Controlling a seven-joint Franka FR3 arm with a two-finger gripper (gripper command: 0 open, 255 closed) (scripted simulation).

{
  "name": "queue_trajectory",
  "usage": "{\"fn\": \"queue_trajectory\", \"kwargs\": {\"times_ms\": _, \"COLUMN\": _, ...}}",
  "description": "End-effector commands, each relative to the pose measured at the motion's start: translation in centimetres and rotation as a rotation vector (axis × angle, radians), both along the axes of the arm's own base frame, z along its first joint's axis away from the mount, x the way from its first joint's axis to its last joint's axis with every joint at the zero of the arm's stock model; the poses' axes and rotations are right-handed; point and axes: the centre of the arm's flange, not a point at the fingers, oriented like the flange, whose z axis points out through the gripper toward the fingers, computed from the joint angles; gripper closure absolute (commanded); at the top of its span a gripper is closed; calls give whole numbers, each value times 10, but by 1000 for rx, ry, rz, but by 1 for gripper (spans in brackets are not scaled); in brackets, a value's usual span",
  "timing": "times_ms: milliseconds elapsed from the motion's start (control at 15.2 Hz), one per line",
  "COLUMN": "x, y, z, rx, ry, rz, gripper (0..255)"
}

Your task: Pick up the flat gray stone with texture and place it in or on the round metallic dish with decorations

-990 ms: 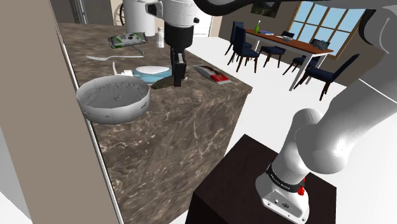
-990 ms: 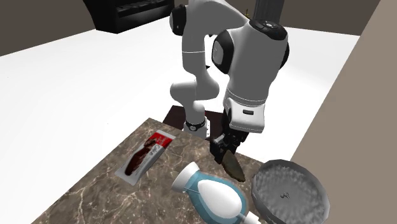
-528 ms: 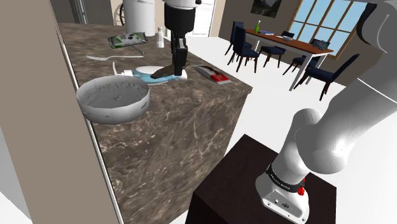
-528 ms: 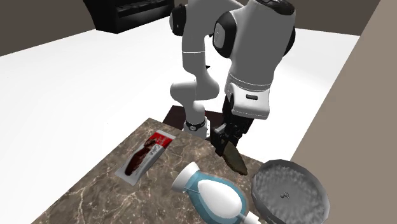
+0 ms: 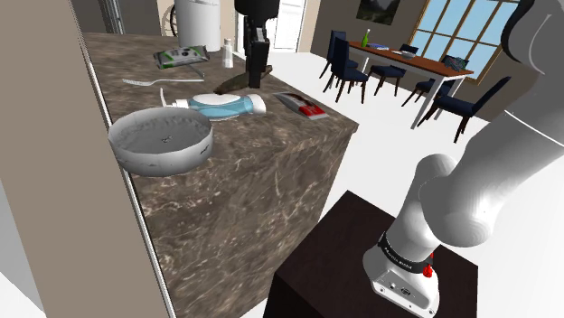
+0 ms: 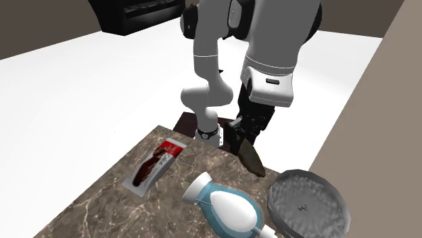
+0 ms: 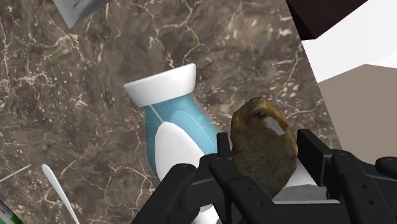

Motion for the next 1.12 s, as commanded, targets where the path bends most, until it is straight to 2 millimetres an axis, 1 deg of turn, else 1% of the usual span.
{"fn": "queue_trajectory", "kwargs": {"times_ms": 0, "x": 3, "y": 13, "z": 5, "rx": 0, "ry": 0, "rz": 0, "gripper": 255}}
{"fn": "queue_trajectory", "kwargs": {"times_ms": 726, "x": 42, "y": 153, "z": 16, "rx": 0, "ry": 0, "rz": 0, "gripper": 255}}
{"fn": "queue_trajectory", "kwargs": {"times_ms": 792, "x": 44, "y": 159, "z": 16, "rx": 0, "ry": 0, "rz": 0, "gripper": 255}}
{"fn": "queue_trajectory", "kwargs": {"times_ms": 1056, "x": 44, "y": 159, "z": -5, "rx": 0, "ry": 0, "rz": 0, "gripper": 255}}
